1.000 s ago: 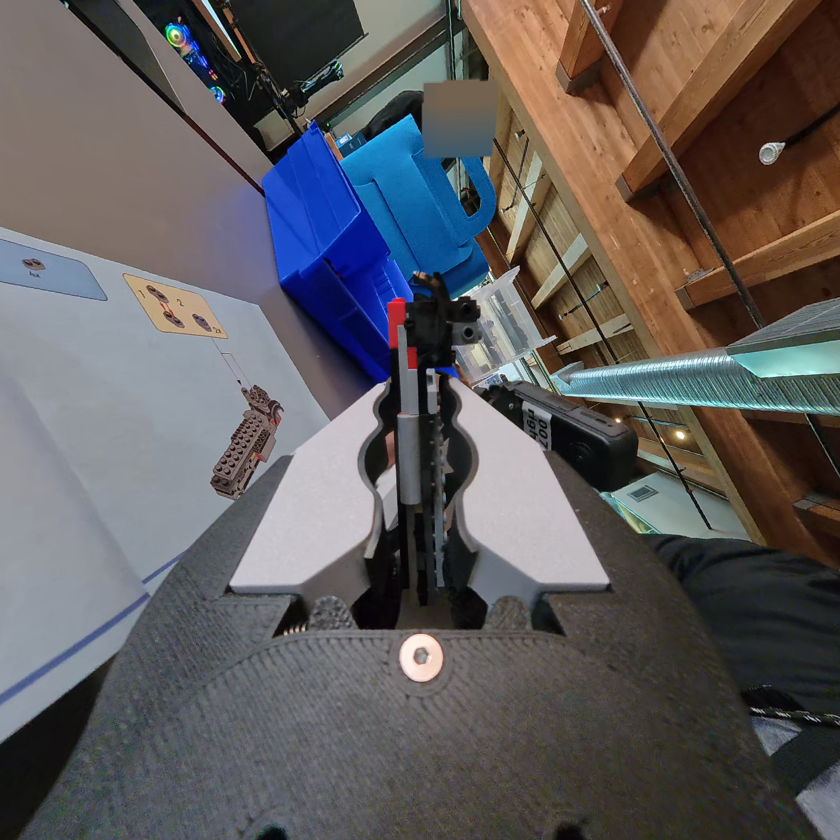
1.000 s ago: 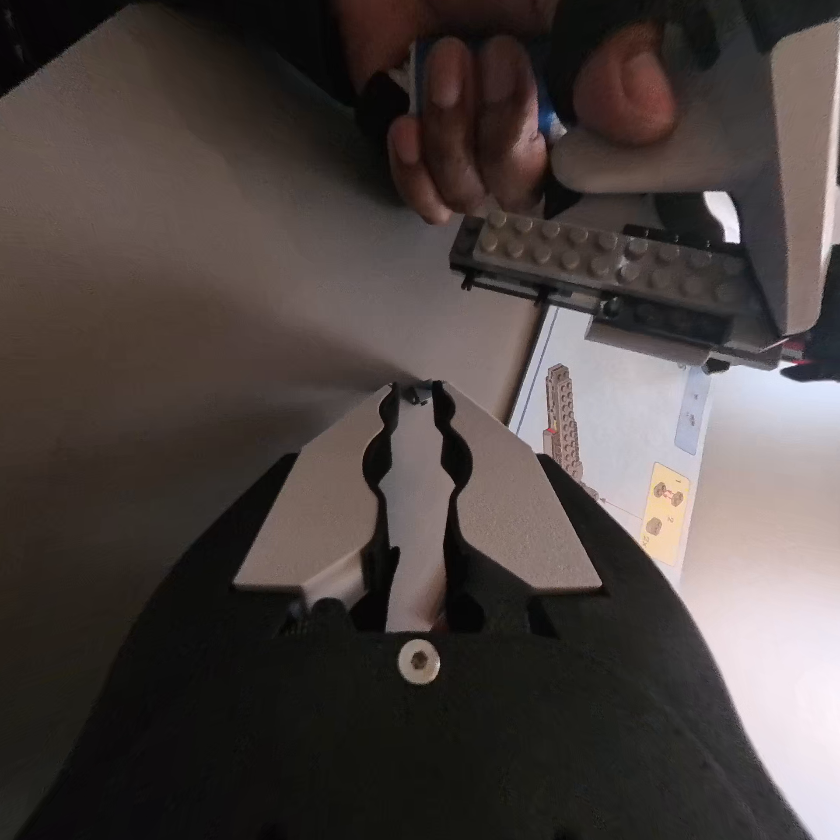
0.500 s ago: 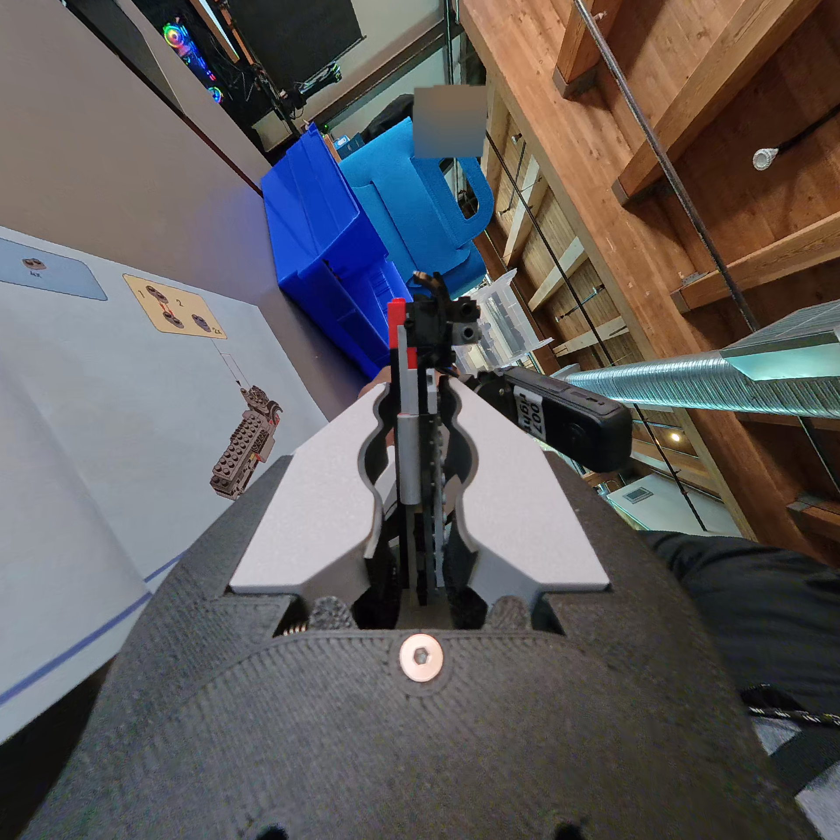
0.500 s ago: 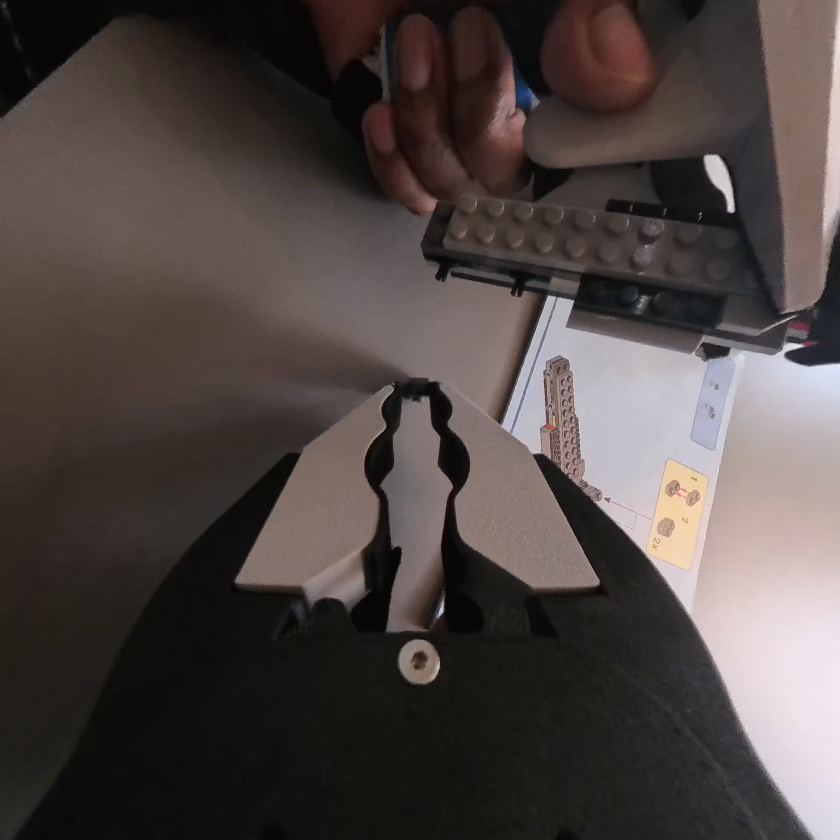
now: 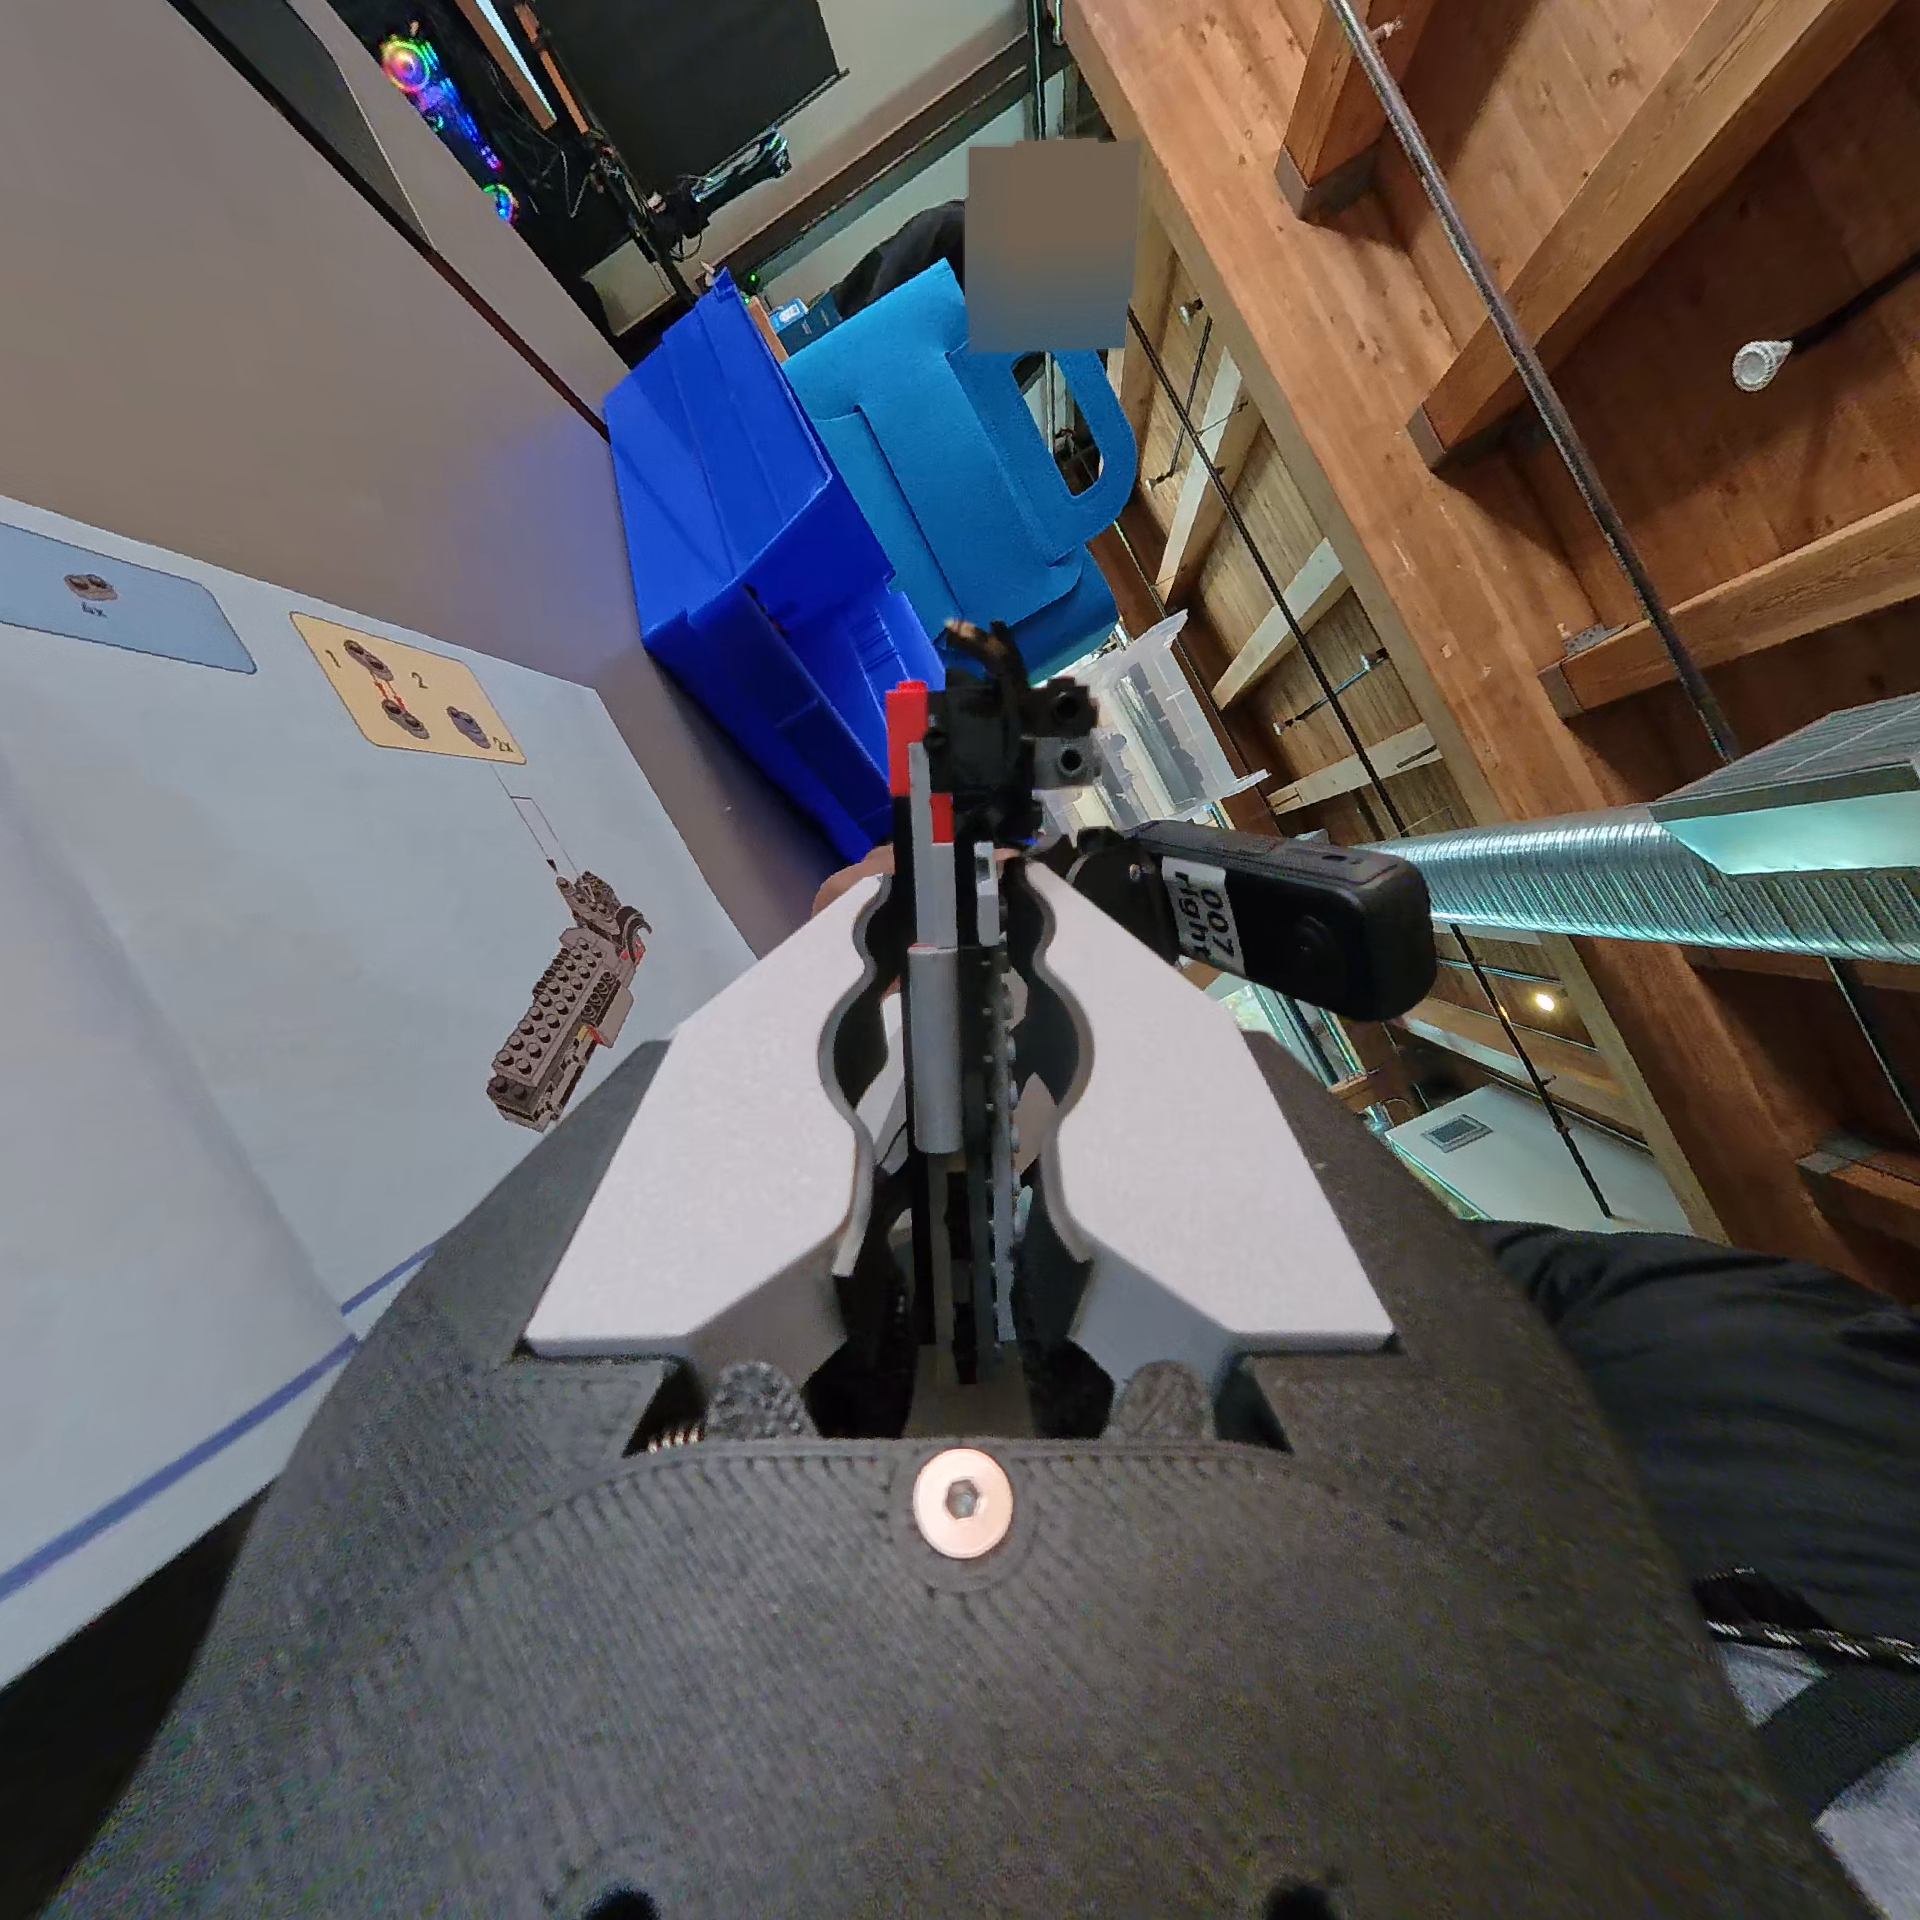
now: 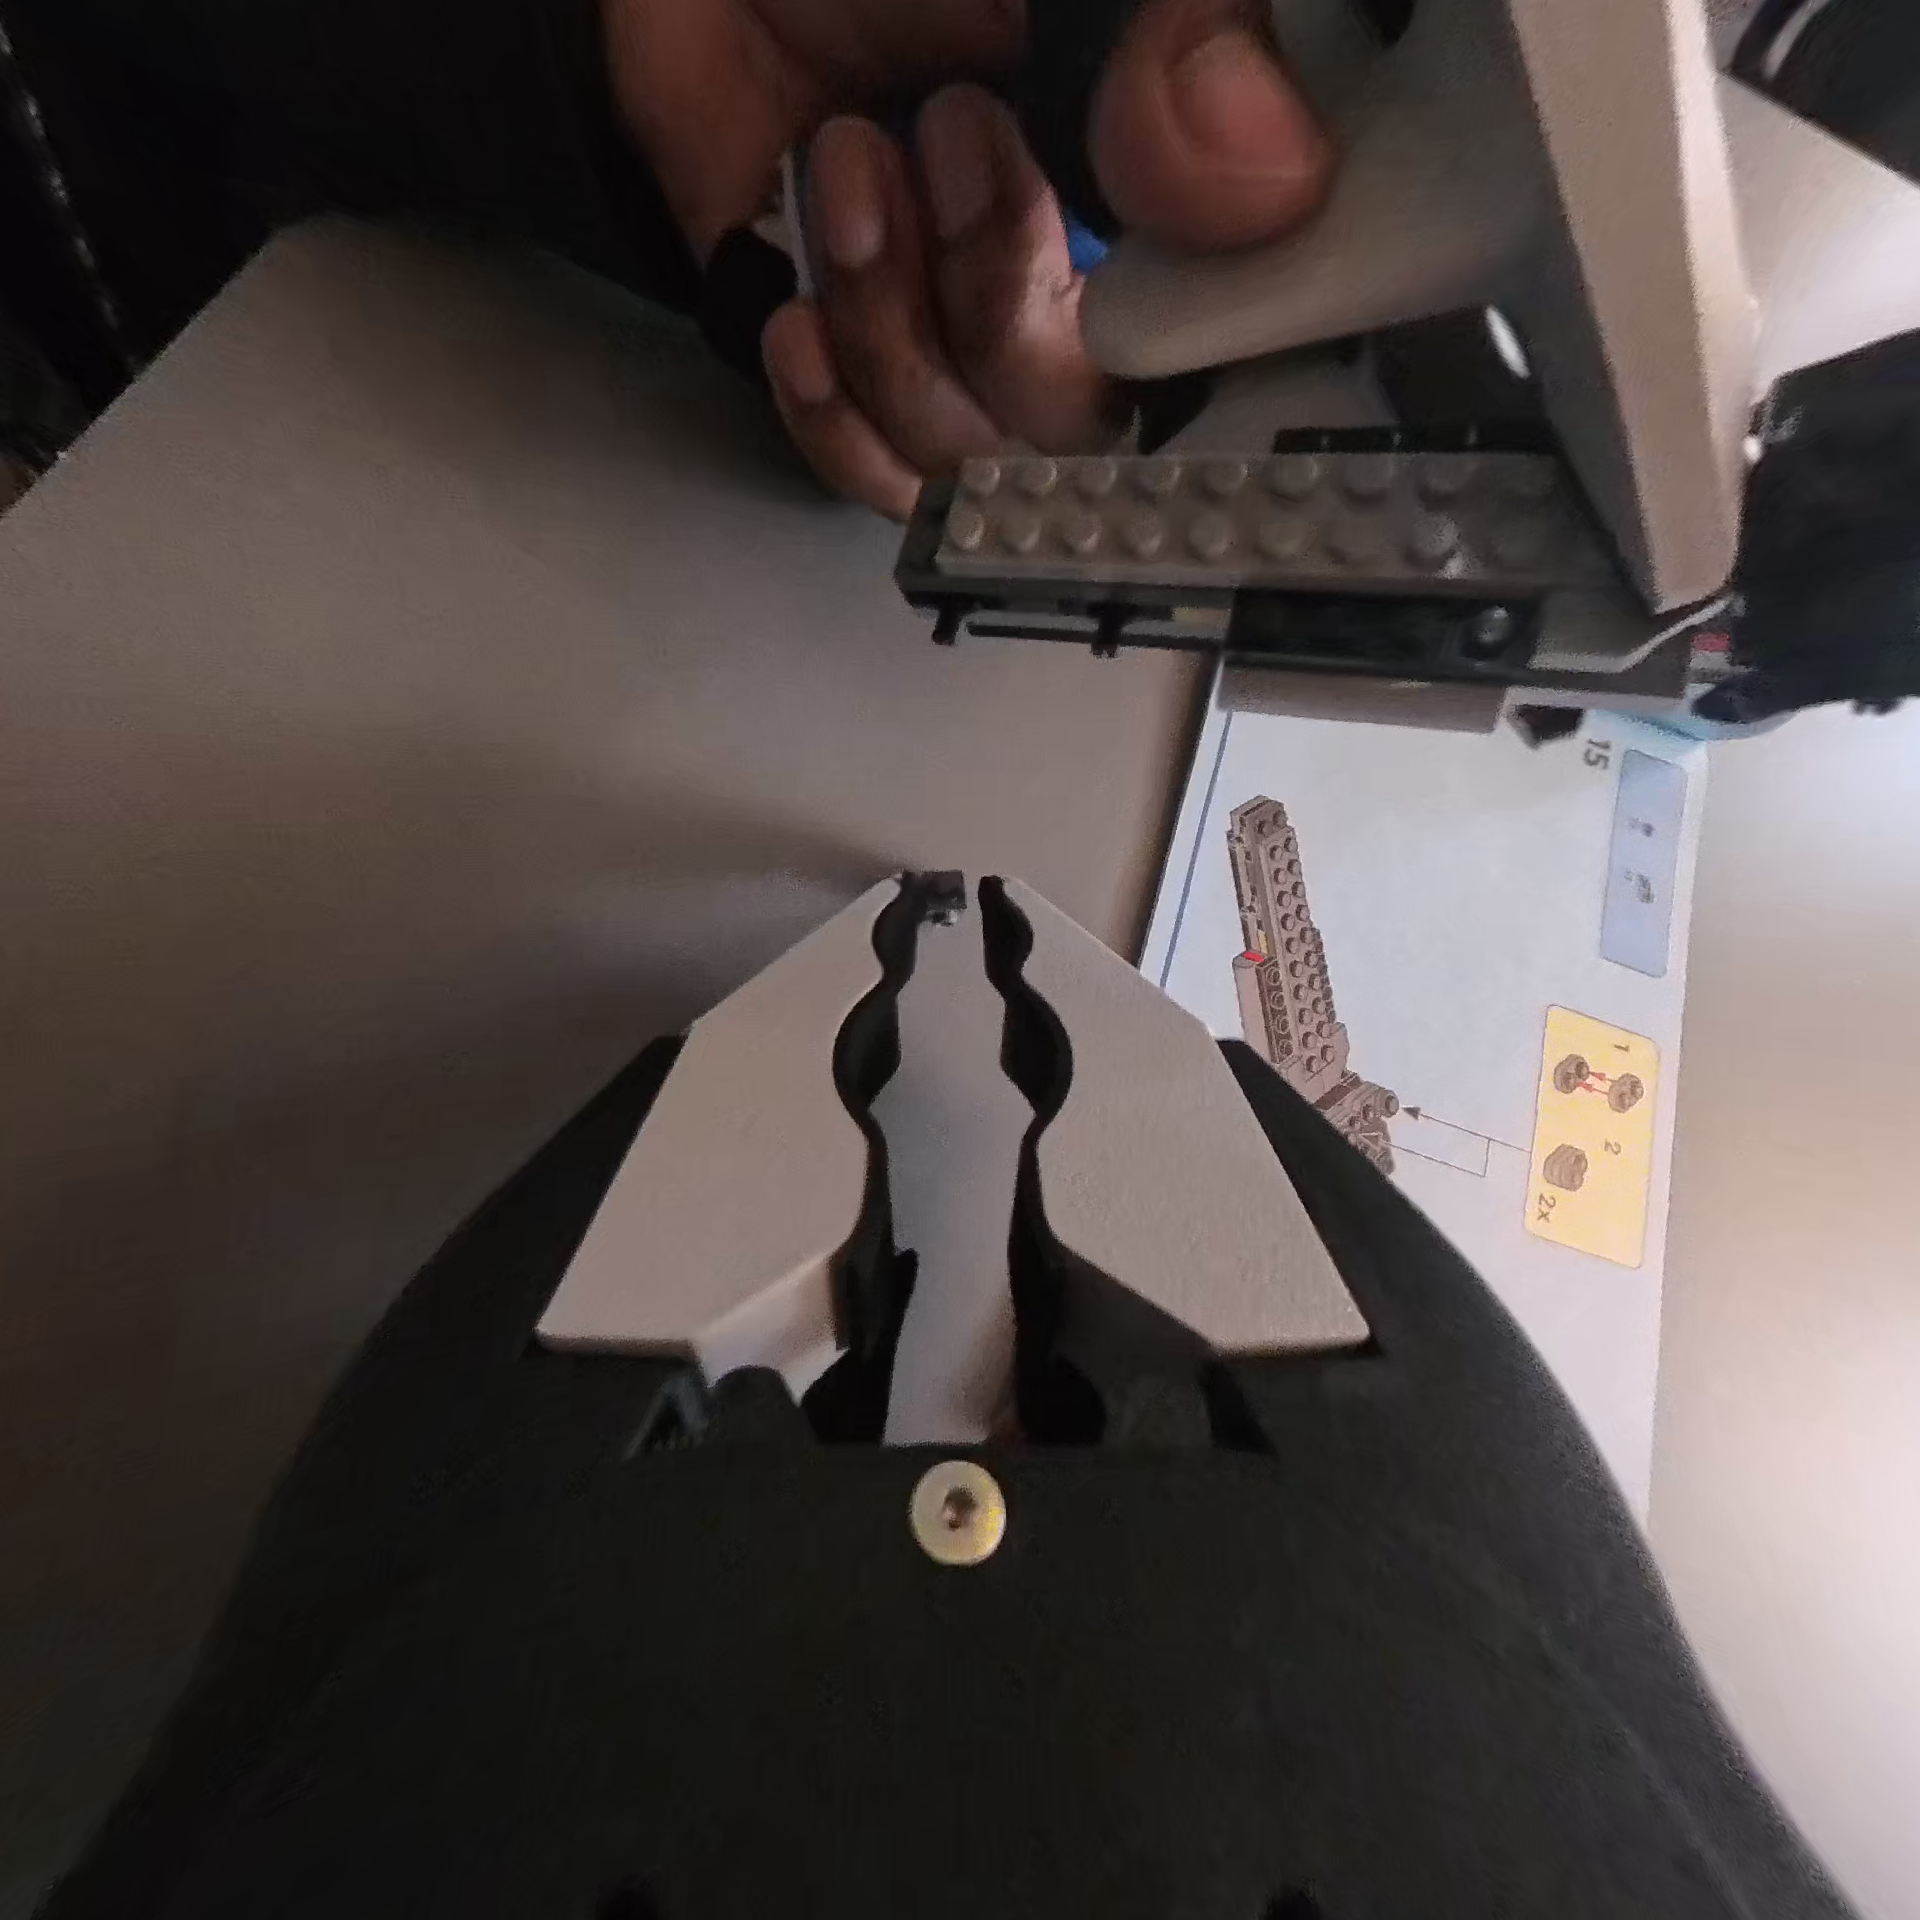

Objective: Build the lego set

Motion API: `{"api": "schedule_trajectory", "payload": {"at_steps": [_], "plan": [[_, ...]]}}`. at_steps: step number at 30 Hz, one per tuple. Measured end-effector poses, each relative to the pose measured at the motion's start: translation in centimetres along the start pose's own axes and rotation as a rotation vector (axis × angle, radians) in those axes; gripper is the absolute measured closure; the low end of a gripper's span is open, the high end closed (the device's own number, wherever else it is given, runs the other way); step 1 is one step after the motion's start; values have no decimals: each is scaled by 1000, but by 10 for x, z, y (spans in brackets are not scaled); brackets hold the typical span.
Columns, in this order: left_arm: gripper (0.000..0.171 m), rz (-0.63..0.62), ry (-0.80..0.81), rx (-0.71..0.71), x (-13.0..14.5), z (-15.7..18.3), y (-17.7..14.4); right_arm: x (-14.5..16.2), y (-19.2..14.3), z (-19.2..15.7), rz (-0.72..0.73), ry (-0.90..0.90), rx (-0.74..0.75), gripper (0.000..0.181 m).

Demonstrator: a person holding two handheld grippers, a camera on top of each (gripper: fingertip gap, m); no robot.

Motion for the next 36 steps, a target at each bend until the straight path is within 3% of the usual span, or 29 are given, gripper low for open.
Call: {"api": "schedule_trajectory", "payload": {"at_steps": [9,19,28,36], "plan": [[153,2,-124,-14,5,-4,-11,1,-3,2,11,58,111,170],[153,98,-381,50,22,3,9,-49,-74,39,123,101,395,170],[153,112,-495,89,33,3,20,-56,-73,51,16,17,418,170],[153,121,-509,100,32,2,19,-53,-65,54,9,9,406,170]]}}
Point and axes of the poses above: each gripper's, where its closed fingertips meet, y out along the fingers, x out of its underside, z = x × y across the jaws, the point moved 4 cm from there along -y, back along the fingers
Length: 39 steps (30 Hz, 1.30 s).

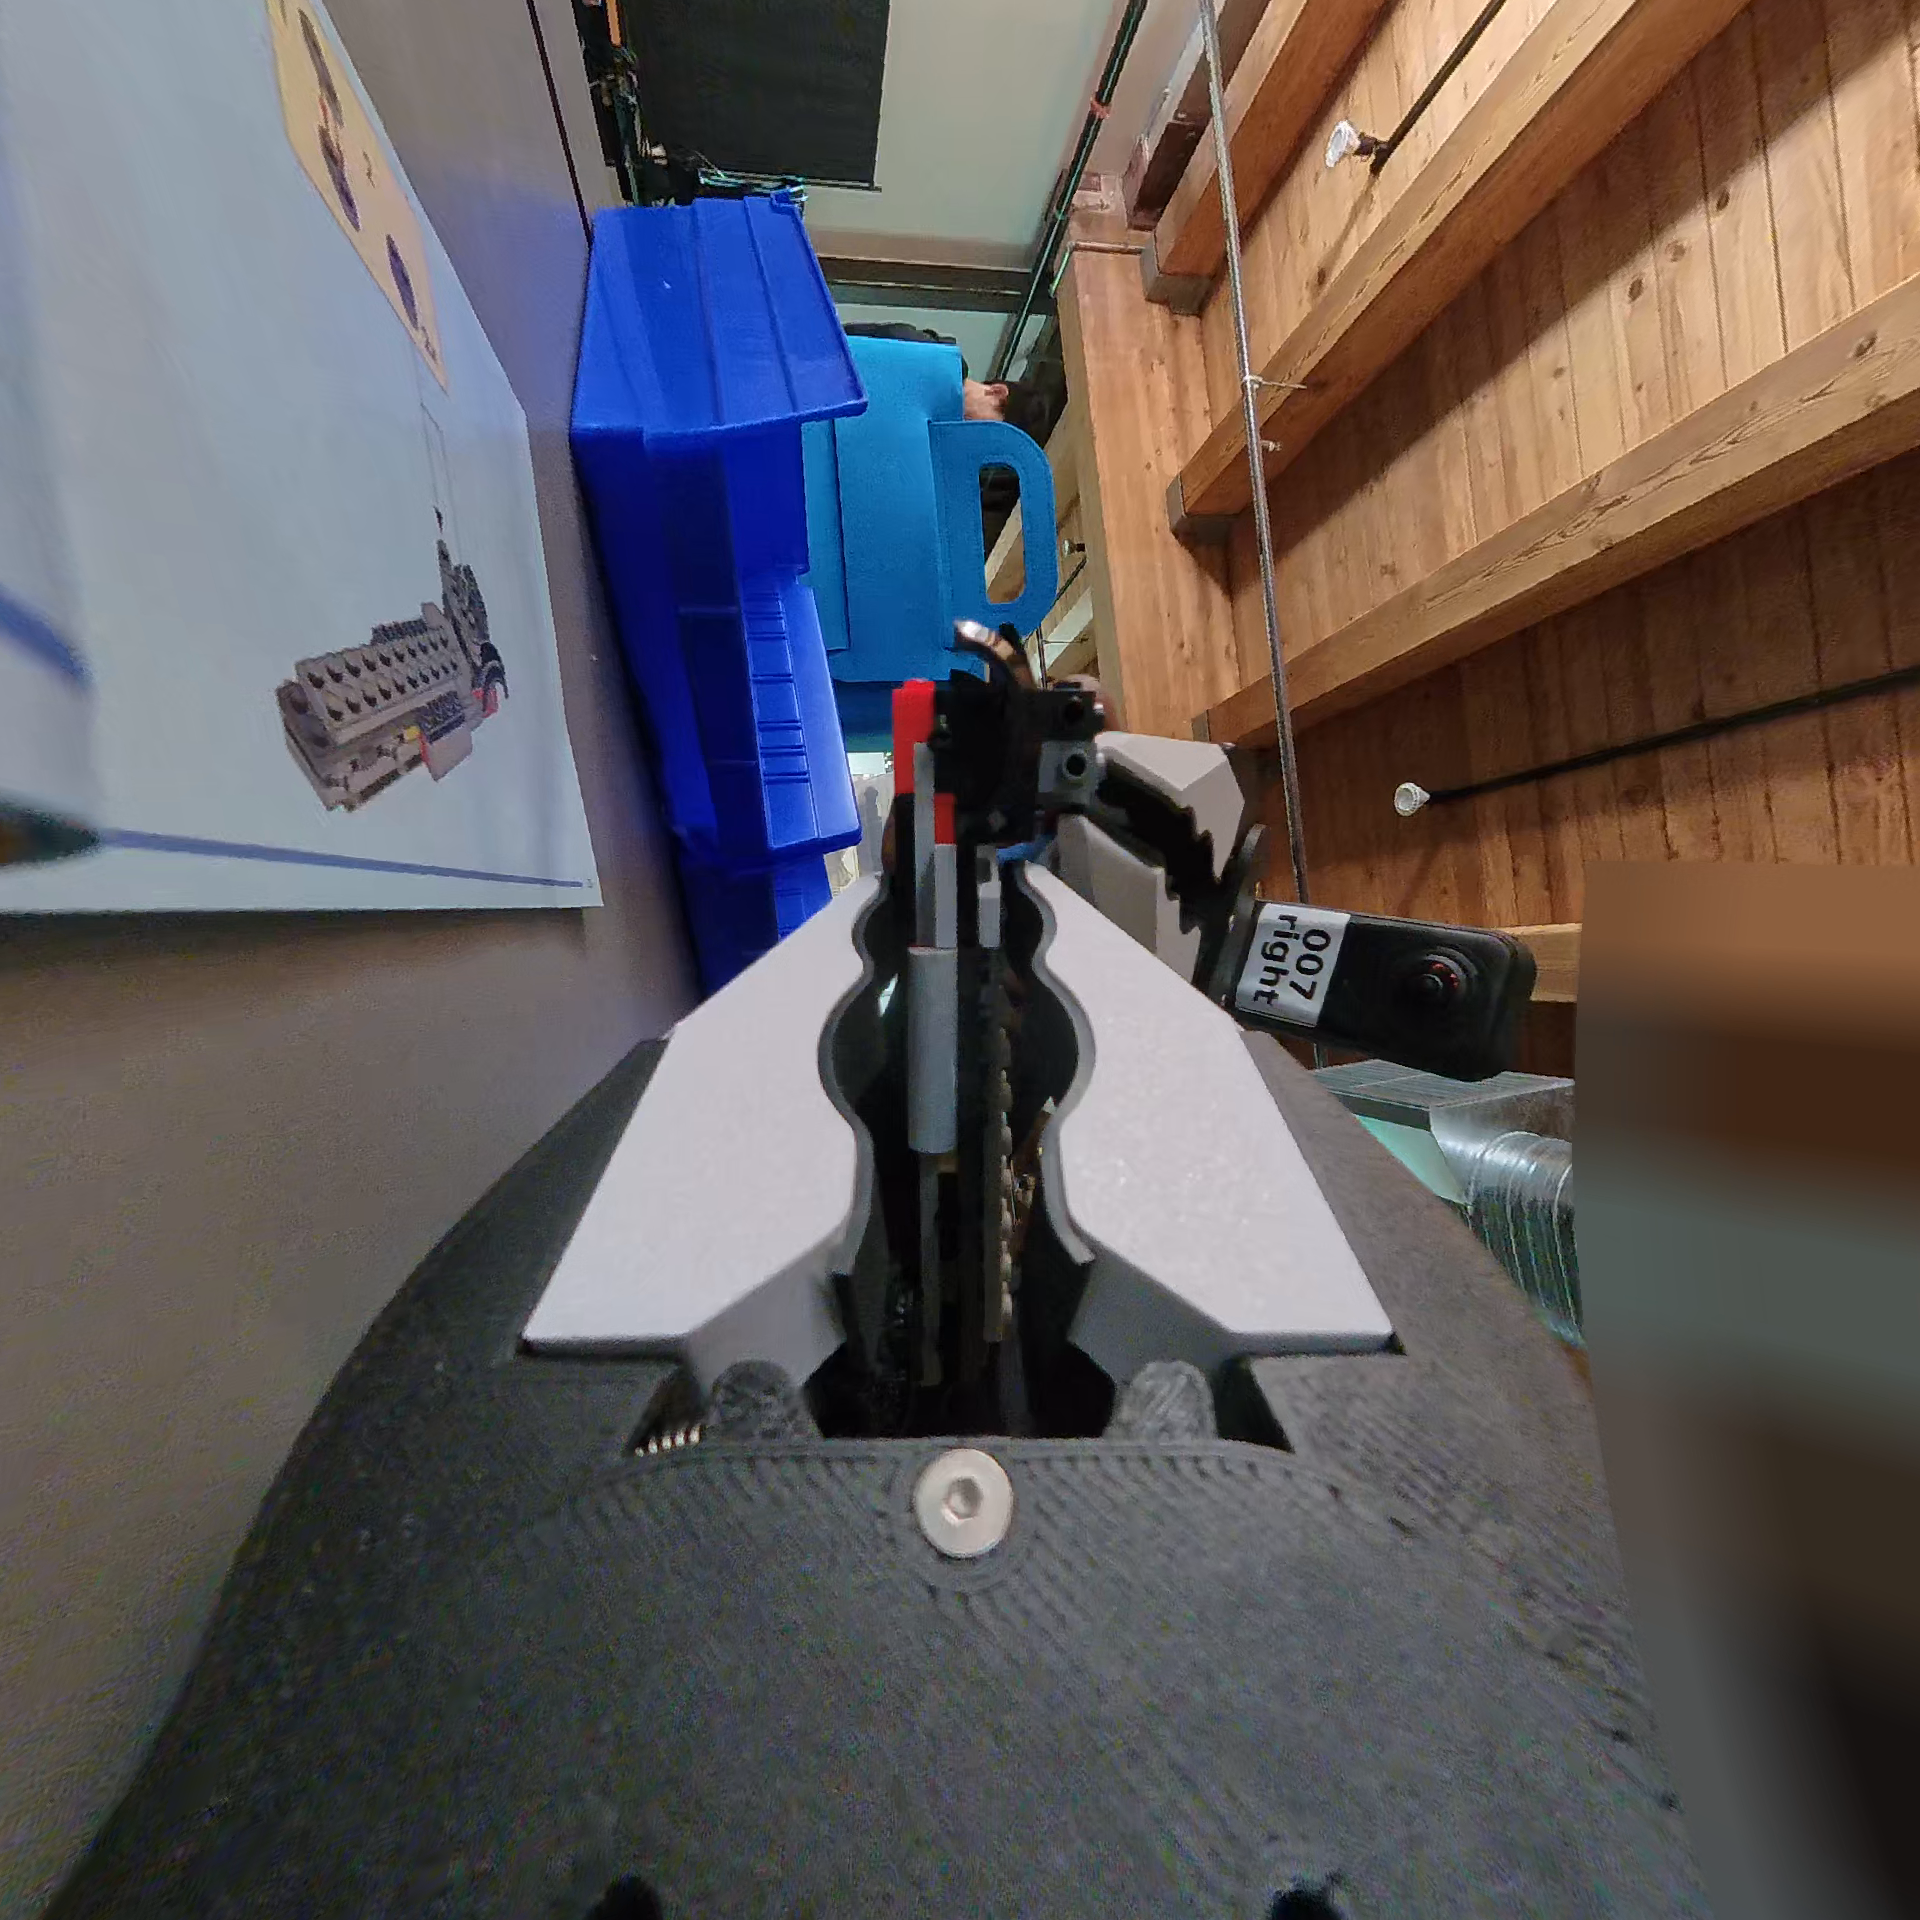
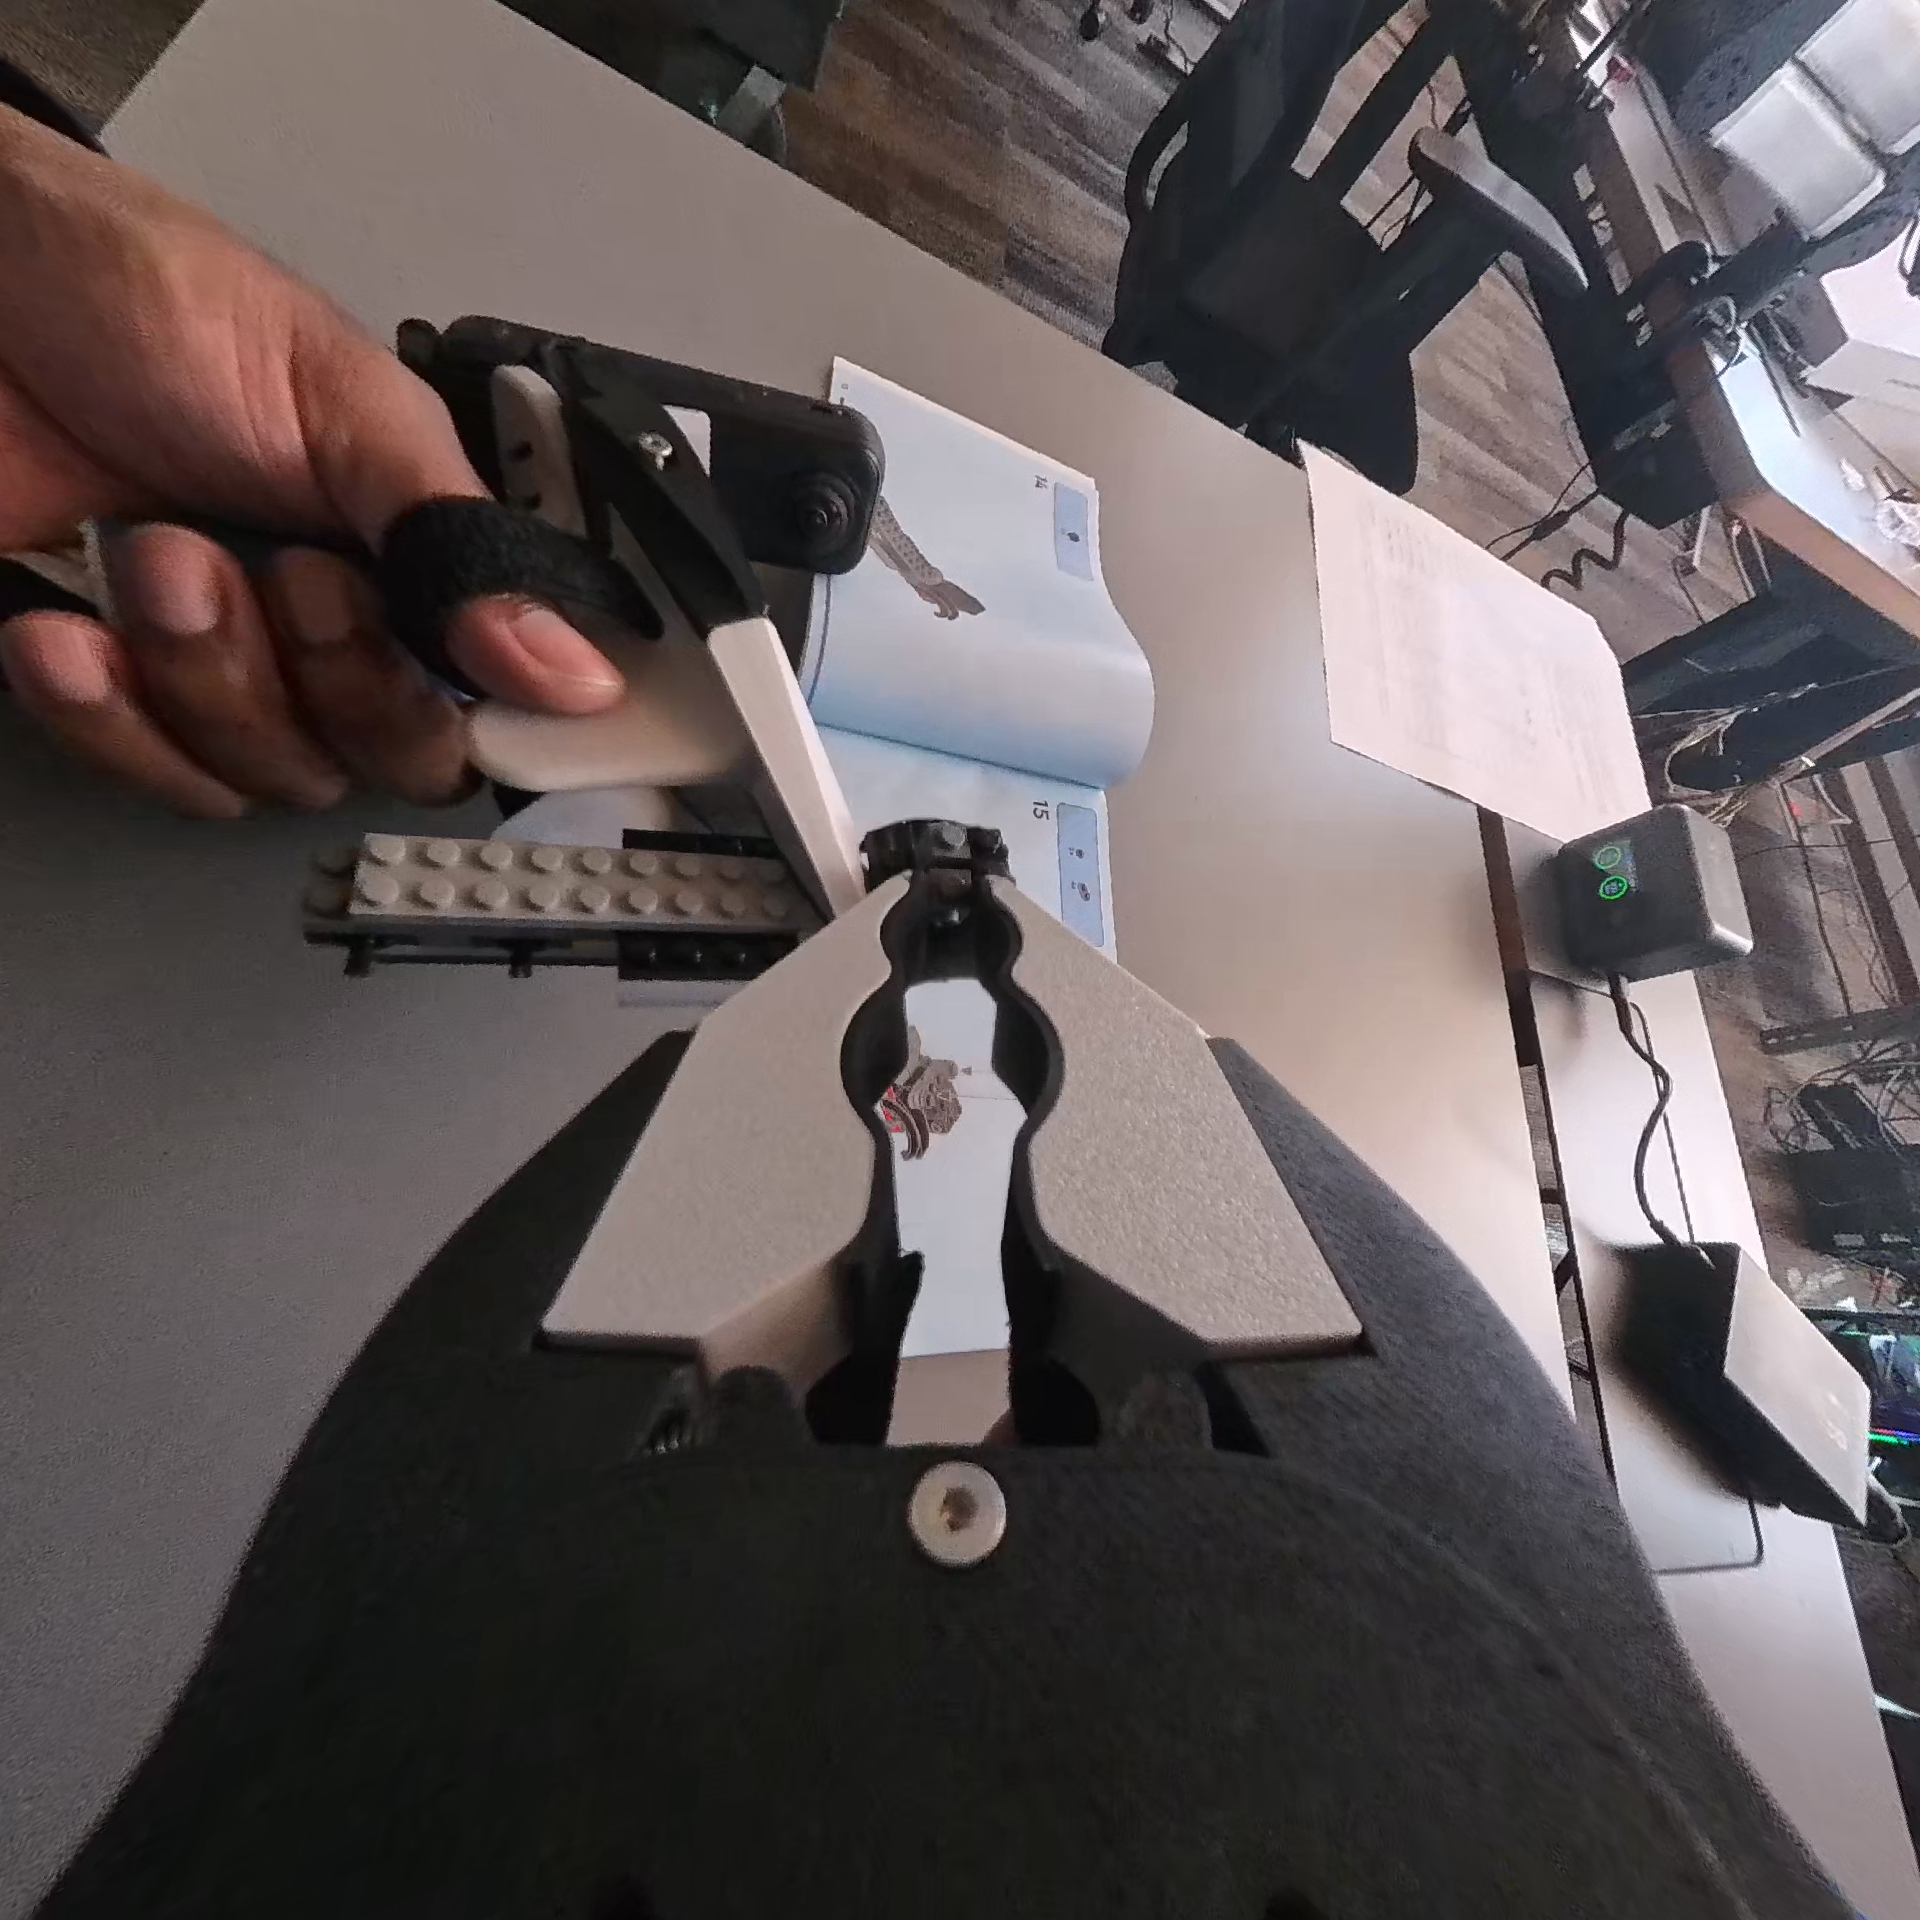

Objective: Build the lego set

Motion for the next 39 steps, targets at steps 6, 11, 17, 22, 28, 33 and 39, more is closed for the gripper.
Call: {"api": "schedule_trajectory", "payload": {"at_steps": [6,11,17,22,28,33,39], "plan": [[153,0,-7,6,2,0,2,-1,0,0,9,-15,-1,170],[153,6,-18,12,2,0,2,0,1,0,10,-18,7,169],[153,16,-21,14,1,0,1,1,2,1,24,-7,12,167],[153,22,-28,20,1,0,1,1,0,2,40,17,16,163],[153,27,-19,32,1,4,2,10,-10,10,57,339,68,145],[153,27,-3,33,2,6,3,27,-15,1,166,1044,-8,130],[153,9,-9,40,9,6,7,30,-9,-5,335,1431,-109,117]]}}
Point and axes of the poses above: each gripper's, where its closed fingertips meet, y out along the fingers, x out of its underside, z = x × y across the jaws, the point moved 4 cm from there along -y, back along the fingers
